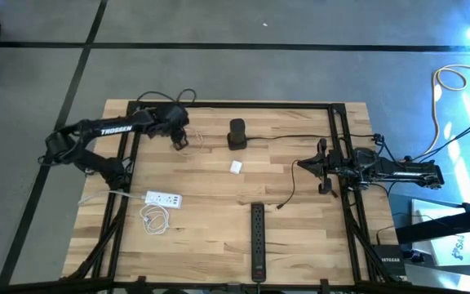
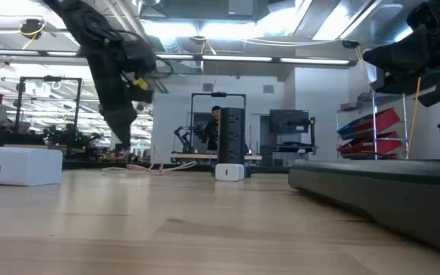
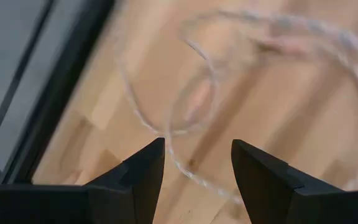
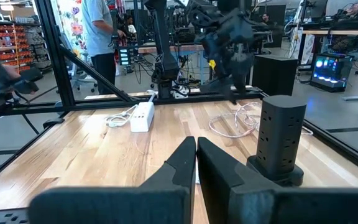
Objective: Insert USB
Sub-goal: Insert the pink USB cable into the white USB adapter
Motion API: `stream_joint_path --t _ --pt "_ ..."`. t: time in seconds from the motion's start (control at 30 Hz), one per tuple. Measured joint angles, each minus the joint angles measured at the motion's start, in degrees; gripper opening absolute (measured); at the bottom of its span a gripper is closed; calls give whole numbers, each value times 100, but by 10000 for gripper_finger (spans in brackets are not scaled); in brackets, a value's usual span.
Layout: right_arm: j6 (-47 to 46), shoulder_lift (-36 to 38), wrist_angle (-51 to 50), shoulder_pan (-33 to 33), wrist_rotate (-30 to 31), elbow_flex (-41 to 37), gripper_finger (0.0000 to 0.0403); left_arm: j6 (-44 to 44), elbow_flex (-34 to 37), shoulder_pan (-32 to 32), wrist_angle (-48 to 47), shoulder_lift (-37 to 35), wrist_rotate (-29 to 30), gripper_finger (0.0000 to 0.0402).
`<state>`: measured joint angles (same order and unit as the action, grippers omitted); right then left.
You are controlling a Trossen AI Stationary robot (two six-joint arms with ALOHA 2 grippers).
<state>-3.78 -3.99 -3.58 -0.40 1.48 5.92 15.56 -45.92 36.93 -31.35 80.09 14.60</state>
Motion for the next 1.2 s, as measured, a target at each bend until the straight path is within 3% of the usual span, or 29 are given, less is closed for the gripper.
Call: stream_joint_path --t 0.17,0.33,0.6,0.83,1.2 --pt "-1 0 -1 0 0 -1 1 1080 -28 286 -49 592 -134 172" --pt "1 0 -1 0 0 0 1 1520 -26 471 317 1046 -7 172" --pt "1 0 -54 0 0 1 1 1800 -28 413 596 870 613 172" --pt "1 0 -98 1 0 -1 1 2221 -28 428 870 649 152 172" --pt "1 -2 -97 2 0 -1 1 2645 -28 487 1049 923 -305 172"
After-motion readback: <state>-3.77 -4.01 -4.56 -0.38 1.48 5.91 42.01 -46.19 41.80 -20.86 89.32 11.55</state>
